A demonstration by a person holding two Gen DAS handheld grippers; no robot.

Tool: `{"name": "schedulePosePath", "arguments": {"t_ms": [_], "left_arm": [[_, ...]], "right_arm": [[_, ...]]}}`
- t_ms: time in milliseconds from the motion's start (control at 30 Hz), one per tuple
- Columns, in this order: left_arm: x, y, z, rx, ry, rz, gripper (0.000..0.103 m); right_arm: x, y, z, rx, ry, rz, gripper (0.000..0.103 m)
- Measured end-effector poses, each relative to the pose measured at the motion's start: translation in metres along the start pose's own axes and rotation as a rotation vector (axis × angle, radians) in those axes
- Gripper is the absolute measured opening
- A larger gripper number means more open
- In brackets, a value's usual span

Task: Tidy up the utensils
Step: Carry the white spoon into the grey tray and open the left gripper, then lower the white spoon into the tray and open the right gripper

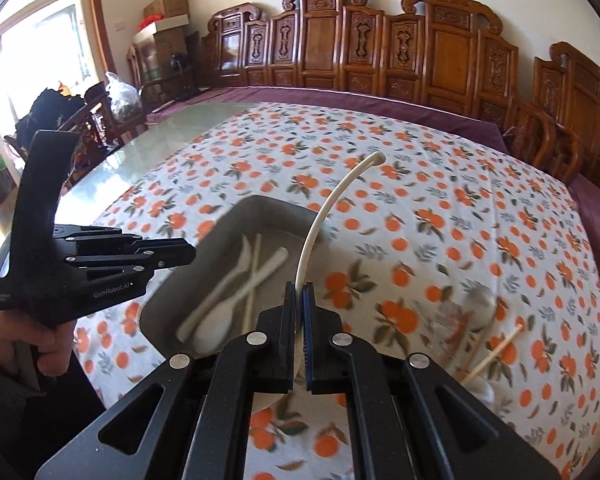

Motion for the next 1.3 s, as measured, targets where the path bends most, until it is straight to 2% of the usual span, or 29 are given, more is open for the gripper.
{"name": "schedulePosePath", "arguments": {"t_ms": [267, 700, 967, 1300], "left_arm": [[-0.023, -0.014, 0.008, 0.039, -0.031, 0.024, 0.007], [-0.033, -0.014, 0.009, 0.043, -0.061, 0.027, 0.008], [-0.030, -0.012, 0.009, 0.038, -0.054, 0.025, 0.008], [-0.019, -0.011, 0.010, 0.040, -0.036, 0.021, 0.010]], "right_arm": [[-0.039, 0.039, 0.007, -0.035, -0.015, 0.060, 0.005], [-0.064, 0.095, -0.011, -0.123, 0.002, 0.114, 0.005], [-0.062, 0.101, -0.015, -0.139, -0.010, 0.105, 0.007], [-0.045, 0.080, -0.003, -0.090, 0.017, 0.108, 0.009]]}}
Point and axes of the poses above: each gripper's, at about its wrist camera, not at the fingertips, and y roughly the way its jaws point, x to its right, z to its top, the point moved 9 cm from there along y, roughly the way its jaws point, and after that the axes turned 2 degrees about y, right-handed, at the moved point
